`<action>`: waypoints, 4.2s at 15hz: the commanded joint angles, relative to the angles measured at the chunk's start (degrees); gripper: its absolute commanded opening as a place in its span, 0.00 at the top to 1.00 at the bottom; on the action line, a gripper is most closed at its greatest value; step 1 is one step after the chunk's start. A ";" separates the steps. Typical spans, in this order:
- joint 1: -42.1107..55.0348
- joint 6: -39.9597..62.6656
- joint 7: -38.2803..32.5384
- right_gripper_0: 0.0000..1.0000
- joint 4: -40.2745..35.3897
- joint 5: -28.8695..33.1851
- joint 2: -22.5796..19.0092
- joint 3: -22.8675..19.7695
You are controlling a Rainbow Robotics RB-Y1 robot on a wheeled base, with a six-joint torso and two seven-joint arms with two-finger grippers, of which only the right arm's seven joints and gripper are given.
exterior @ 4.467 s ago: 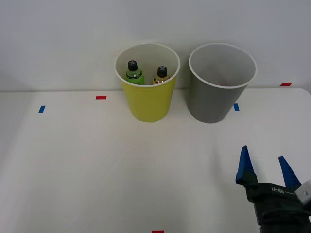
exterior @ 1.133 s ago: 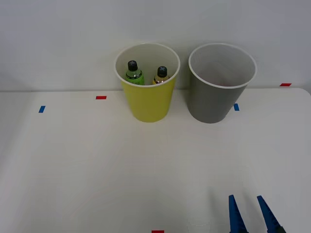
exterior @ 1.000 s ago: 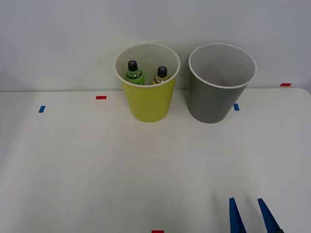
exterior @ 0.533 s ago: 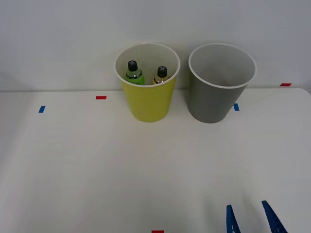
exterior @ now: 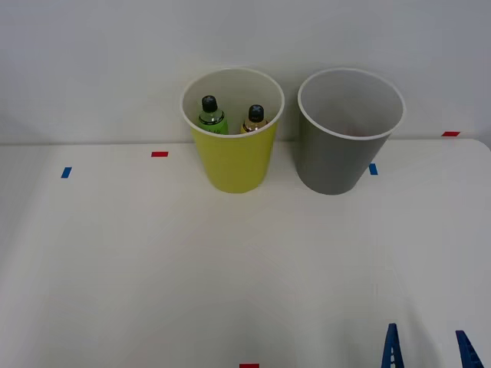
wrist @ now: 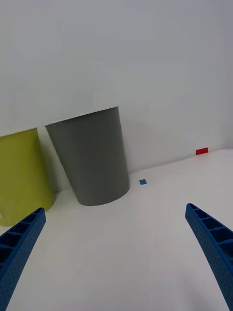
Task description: Put cans in the gray bin, plastic bottles in the light green bin
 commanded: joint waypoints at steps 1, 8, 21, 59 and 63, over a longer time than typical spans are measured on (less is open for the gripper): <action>-0.52 -0.45 0.57 0.00 -0.54 -0.99 -0.64 -1.08; -3.86 0.78 1.01 0.00 -0.62 8.68 -1.52 -3.62; -4.39 0.78 1.19 0.00 -2.03 24.24 1.21 -10.30; -4.56 0.78 0.92 0.00 -2.03 24.68 -0.29 -10.48; -4.56 0.78 0.92 0.00 -2.03 24.68 -0.29 -10.48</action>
